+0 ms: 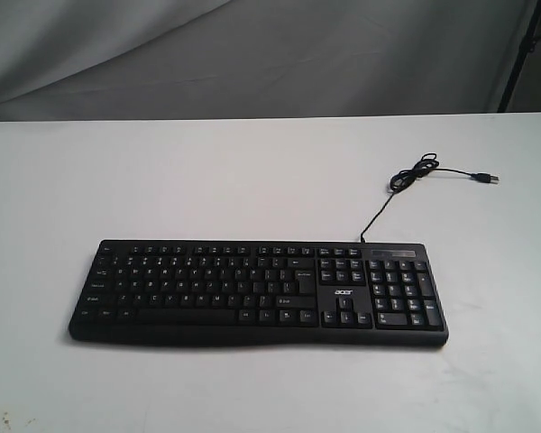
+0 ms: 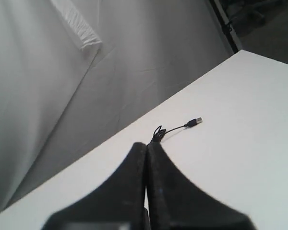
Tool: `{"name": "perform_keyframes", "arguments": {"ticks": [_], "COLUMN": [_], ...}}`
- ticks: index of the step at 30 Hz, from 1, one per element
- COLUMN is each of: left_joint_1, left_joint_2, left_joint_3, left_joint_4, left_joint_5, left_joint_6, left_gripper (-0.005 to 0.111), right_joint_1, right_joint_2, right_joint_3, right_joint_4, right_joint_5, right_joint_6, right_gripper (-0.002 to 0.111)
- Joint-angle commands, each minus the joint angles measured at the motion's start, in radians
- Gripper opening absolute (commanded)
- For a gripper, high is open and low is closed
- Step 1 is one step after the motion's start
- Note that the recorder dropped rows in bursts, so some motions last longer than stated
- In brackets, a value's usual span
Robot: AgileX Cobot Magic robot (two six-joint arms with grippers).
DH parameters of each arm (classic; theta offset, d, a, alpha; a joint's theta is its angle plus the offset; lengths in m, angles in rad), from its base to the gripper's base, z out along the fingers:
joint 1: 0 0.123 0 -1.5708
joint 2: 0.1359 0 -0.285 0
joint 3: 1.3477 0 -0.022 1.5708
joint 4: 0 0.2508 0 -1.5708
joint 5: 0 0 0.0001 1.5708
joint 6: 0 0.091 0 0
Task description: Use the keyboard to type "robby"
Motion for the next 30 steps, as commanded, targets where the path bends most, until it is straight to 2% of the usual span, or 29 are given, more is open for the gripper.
{"name": "perform_keyframes", "arguments": {"ticks": [1,5,10,15,19,24,30], "left_joint_1": [-0.006,-0.006,-0.006,-0.006,-0.006,-0.006,-0.006], "left_joint_2": [-0.003,-0.003,-0.003,-0.003,-0.003,-0.003,-0.003], "left_joint_3": [0.004,0.004,0.004,0.004,0.004,0.004,0.004], "left_joint_4": [0.005,0.005,0.005,0.005,0.005,0.005,0.005], "left_joint_5": [-0.005,-0.005,-0.005,-0.005,-0.005,-0.005,-0.005], "left_joint_6": [-0.003,-0.003,-0.003,-0.003,-0.003,-0.003,-0.003], "left_gripper": [0.0,0.0,0.0,0.0,0.0,0.0,0.0], "right_joint_1": [-0.008,-0.008,-0.008,-0.008,-0.008,-0.008,-0.008], "right_joint_2": [-0.006,-0.006,-0.006,-0.006,-0.006,-0.006,-0.082], "right_joint_3": [0.003,0.003,0.003,0.003,0.003,0.003,0.003], "right_joint_4": [-0.259,-0.6,-0.969,-1.043,-1.208,-1.251,-1.262], "right_joint_5": [-0.066,-0.118,-0.089,-0.015,0.117,0.275,0.338], "right_joint_6": [0.318,0.649,0.674,0.664,0.664,0.664,0.667], "right_gripper": [0.0,0.0,0.0,0.0,0.0,0.0,0.0]}}
